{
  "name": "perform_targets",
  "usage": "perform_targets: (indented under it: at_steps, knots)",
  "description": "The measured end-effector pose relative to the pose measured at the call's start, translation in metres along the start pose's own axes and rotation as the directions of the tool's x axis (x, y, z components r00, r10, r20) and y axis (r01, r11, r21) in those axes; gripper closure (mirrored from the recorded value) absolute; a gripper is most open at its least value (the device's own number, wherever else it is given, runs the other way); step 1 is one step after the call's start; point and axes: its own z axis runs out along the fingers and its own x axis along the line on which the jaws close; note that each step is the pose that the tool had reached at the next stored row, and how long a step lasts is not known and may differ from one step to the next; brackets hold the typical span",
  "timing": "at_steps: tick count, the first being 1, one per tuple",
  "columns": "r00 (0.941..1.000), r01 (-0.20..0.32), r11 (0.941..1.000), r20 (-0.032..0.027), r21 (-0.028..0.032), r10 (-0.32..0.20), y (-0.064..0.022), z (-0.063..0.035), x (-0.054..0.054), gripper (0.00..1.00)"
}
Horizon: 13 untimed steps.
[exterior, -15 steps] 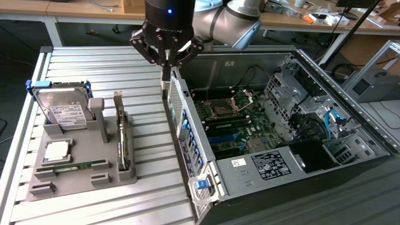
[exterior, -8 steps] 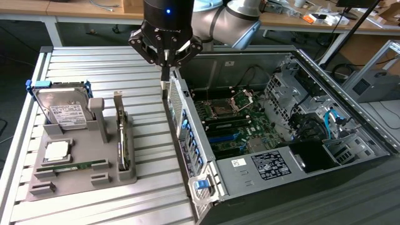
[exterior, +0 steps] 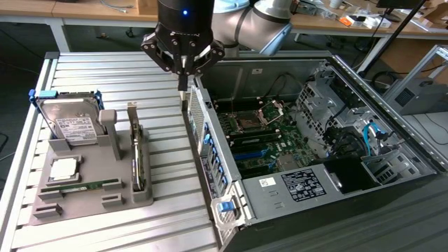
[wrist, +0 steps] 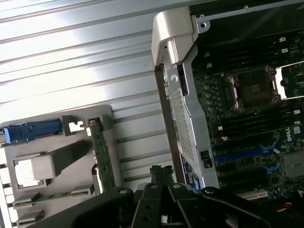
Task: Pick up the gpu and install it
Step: 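Reach for the gpu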
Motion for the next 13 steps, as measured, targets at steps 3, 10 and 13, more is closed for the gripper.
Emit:
perform_targets:
  at_steps: [3,10,13]
  knots:
    - [1.0,0.0,1.0,0.0,0.0001,0.0,-0.0004,-0.0001,0.0017,0.89]
    - [1.0,0.0,1.0,0.0,0.0001,0.0,-0.0012,-0.0002,0.0055,0.89]
    - [1.0,0.0,1.0,0.0,0.0001,0.0,-0.0015,-0.0002,0.0068,0.89]
